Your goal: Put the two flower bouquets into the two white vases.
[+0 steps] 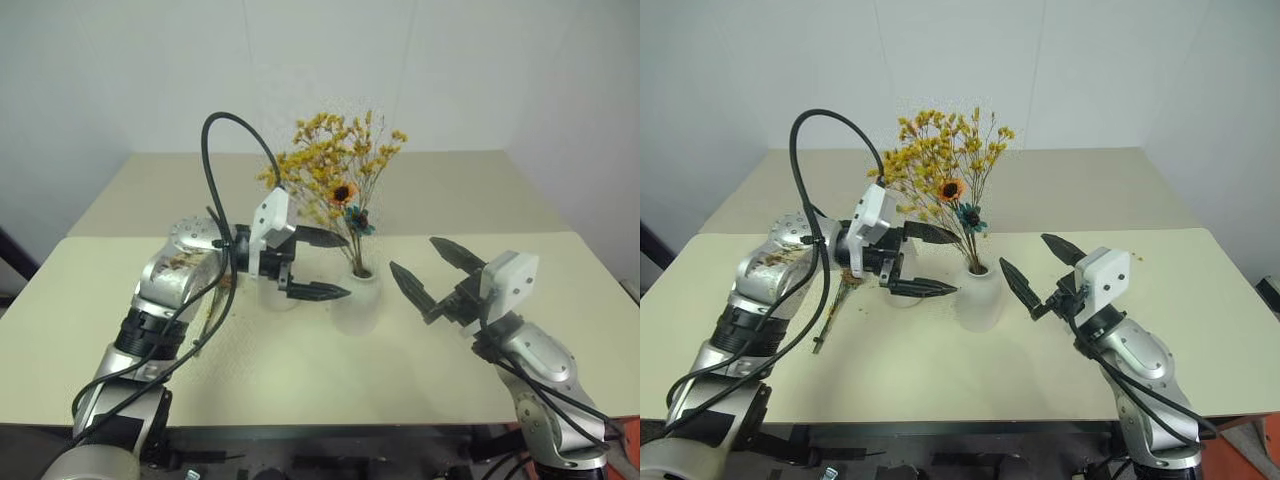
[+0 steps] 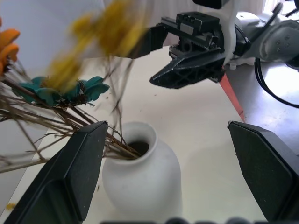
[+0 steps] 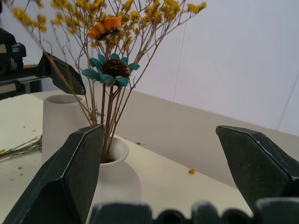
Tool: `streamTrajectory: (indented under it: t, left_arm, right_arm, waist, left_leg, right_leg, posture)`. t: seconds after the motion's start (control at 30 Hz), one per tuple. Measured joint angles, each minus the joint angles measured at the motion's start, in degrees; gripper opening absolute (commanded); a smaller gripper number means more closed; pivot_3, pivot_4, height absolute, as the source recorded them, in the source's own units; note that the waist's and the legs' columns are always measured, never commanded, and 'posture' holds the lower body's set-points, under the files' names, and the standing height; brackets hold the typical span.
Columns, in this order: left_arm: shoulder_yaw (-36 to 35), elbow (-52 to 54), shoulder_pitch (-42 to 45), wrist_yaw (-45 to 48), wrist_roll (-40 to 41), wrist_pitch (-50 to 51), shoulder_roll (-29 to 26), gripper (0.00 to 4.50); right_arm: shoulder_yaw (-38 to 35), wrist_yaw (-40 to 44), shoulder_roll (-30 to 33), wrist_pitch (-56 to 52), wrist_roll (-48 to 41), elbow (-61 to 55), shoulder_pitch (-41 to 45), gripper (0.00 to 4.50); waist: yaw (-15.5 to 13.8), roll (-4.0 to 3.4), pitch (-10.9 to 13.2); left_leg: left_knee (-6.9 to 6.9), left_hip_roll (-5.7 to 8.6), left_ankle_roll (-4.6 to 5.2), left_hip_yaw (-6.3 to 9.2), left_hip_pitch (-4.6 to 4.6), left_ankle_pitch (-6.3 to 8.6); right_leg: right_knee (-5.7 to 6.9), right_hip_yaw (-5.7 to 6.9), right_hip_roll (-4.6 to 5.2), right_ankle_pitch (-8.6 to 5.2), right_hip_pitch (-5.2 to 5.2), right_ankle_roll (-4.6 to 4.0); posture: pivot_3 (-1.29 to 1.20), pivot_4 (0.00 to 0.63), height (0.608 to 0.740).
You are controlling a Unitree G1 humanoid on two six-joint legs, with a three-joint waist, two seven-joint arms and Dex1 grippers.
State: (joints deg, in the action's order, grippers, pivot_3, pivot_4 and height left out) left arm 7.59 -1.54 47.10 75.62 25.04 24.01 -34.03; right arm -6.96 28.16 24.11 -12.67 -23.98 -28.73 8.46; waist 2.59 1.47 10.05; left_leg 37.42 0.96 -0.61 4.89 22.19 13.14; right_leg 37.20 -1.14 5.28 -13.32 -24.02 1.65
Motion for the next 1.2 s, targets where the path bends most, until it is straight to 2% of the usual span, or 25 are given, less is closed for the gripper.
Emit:
streamTrajectory:
  t: [0.37,0.53,0.9,1.2]
  left_arm:
    - [-2.8,3.67,-5.41,-0.66,2.06,2.81,-5.88,4.5]
    - [-2.69,3.74,-6.33,-3.13,1.03,3.82,-6.42,4.5]
    - [2.4,-3.6,0.82,-9.74,-3.48,4.61,4.55,4.5]
    - [2.85,-7.12,2.91,-8.99,-4.67,3.14,7.93,4.5]
  right_arm:
    - [-0.6,1.86,0.36,-0.01,-1.6,1.35,1.36,4.47]
    - [-0.61,1.94,0.82,-0.05,-1.7,1.36,1.34,4.47]
    - [-0.91,1.47,1.97,-0.92,-2.03,0.81,1.35,4.47]
    - [-1.19,-0.22,1.9,-1.51,-2.03,-1.2,-0.53,4.47]
  waist:
    - [-0.11,0.0,0.0]
    - [-0.18,0.0,0.0]
    - [-0.47,0.0,0.0]
    - [-0.3,0.0,0.0]
  left_leg:
    - [0.0,0.0,0.0,0.0,0.01,0.0]
    - [0.01,0.0,0.0,0.0,0.01,0.0]
    - [0.16,0.0,0.0,0.0,0.05,0.0]
    - [0.23,0.0,0.0,0.0,0.08,0.0]
  right_leg:
    - [0.0,0.01,0.0,0.0,0.0,0.0]
    - [0.01,0.01,0.01,0.0,0.02,0.0]
    - [0.01,0.03,0.0,0.01,0.05,0.02]
    - [0.02,0.02,0.01,0.02,0.05,0.02]
  posture:
    - [0.0,0.15,0.74]
    - [0.0,0.15,0.74]
    - [0.0,0.15,0.74]
    - [0.0,0.15,0.74]
